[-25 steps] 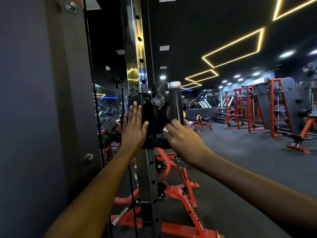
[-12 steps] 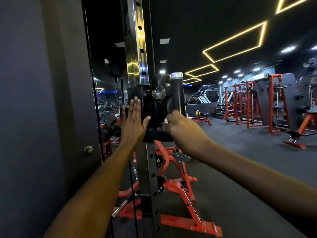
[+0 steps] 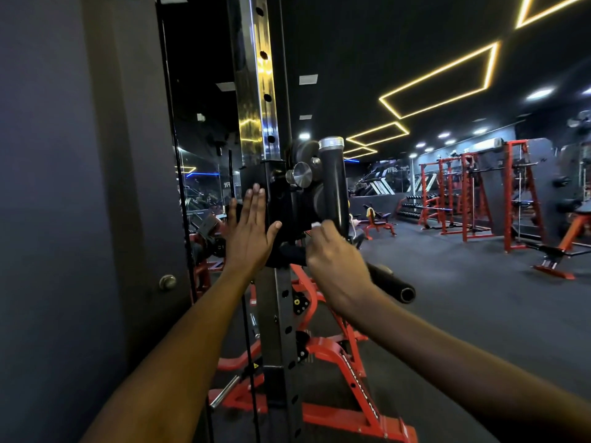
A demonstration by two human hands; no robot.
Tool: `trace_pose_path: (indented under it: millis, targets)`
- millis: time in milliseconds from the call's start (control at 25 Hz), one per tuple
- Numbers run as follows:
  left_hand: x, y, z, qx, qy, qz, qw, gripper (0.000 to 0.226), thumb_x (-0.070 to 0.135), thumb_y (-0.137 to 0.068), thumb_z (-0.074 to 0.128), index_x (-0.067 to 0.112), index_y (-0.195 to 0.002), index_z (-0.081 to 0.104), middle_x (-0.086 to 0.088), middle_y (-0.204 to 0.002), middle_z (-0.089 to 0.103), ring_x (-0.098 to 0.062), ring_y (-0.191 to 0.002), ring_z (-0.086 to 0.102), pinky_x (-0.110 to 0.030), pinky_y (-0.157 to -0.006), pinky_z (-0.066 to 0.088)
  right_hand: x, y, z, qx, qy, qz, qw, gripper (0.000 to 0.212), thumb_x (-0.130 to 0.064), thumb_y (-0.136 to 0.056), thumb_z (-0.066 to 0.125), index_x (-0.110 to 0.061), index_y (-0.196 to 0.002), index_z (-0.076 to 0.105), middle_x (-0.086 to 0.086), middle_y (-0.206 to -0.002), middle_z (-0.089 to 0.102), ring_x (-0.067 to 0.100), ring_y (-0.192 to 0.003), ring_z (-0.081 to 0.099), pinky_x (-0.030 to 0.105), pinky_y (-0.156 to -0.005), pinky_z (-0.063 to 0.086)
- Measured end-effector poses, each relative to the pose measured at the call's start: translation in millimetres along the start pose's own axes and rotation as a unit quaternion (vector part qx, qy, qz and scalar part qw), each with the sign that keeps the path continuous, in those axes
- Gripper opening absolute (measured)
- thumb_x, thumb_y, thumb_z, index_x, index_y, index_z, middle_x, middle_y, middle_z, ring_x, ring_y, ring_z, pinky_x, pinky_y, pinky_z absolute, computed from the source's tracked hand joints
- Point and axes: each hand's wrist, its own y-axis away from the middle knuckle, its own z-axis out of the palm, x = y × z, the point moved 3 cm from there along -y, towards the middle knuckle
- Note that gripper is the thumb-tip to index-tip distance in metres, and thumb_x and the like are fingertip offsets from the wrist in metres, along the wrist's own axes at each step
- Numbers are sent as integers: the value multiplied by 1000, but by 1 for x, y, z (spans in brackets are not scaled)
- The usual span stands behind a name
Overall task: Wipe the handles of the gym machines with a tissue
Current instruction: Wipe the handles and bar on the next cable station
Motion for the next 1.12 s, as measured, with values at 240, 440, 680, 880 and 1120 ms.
trace_pose_path:
  millis: [240, 440, 680, 880, 1120]
  targets:
    - [-3, 1, 4, 8, -7, 10, 1000, 71, 55, -96, -1, 9, -150, -5, -6, -161, -6, -19, -149, -3, -34, -113, -25, -34, -23, 30, -137, -42, -28, 989, 31, 1, -91, 46, 4, -122, 49, 19, -123, 46, 29, -119, 37, 34, -88, 45]
    - [-4, 2, 3, 16, -8, 12, 1000, 69, 53, -97, 2, 8, -149, -4, -5, -159, -6, -19, -149, -2, -33, -112, -27, -12, -18, 2, -115, 49, -29, 992, 23, -8, -92, 47, -5, -111, 59, 12, -114, 58, 28, -109, 51, 36, -90, 40]
    - [-3, 3, -3, 7, -21, 21, 1000, 68, 51, -95, 0, 9, -148, -9, -4, -157, -11, -15, -146, -11, -32, -110, -31, -16, -43, 12, -198, 46, -36, 978, 29, 0, -95, 38, -2, -118, 56, 15, -117, 56, 31, -108, 57, 36, -79, 46]
    - [-4, 4, -3, -12, -27, 20, 999, 69, 53, -92, -8, 13, -147, -17, -2, -158, -20, -14, -145, -19, -34, -109, -31, 5, -11, 3, -83, 39, -188, 978, 34, -1, -80, 34, 0, -85, 67, 14, -89, 64, 29, -82, 64, 35, -71, 52]
    - [-4, 4, -6, -22, -5, 27, 999, 65, 50, -92, -7, 14, -145, -20, -1, -157, -21, -12, -145, -18, -31, -107, -33, -3, -15, 7, -91, 37, -121, 988, 30, -2, -84, 53, 0, -114, 59, 14, -111, 56, 27, -103, 54, 33, -75, 50]
